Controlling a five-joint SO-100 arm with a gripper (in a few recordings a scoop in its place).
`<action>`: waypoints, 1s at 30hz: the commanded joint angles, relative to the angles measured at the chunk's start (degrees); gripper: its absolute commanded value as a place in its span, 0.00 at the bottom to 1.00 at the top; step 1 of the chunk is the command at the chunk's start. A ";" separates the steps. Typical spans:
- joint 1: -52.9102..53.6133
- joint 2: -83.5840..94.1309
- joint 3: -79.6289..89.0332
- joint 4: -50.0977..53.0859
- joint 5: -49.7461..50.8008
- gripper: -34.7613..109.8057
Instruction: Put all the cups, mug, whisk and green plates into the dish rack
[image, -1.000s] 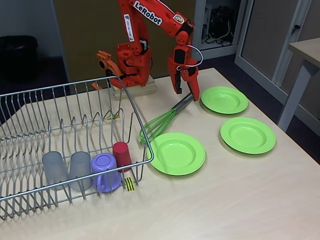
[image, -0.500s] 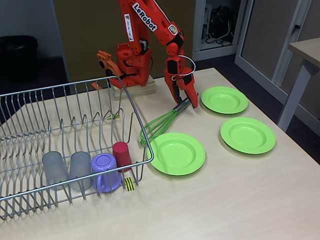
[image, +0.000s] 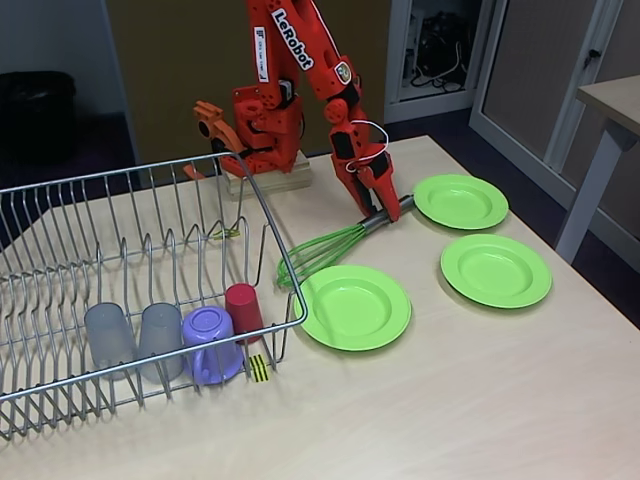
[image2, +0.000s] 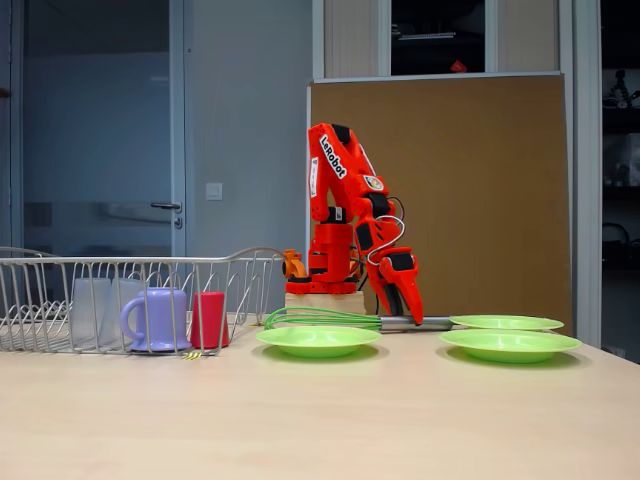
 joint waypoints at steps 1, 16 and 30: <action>0.70 -0.97 1.32 -0.18 -0.62 0.34; 4.83 -10.11 1.49 -7.21 6.42 0.39; 6.94 -11.78 2.64 -5.62 13.27 0.40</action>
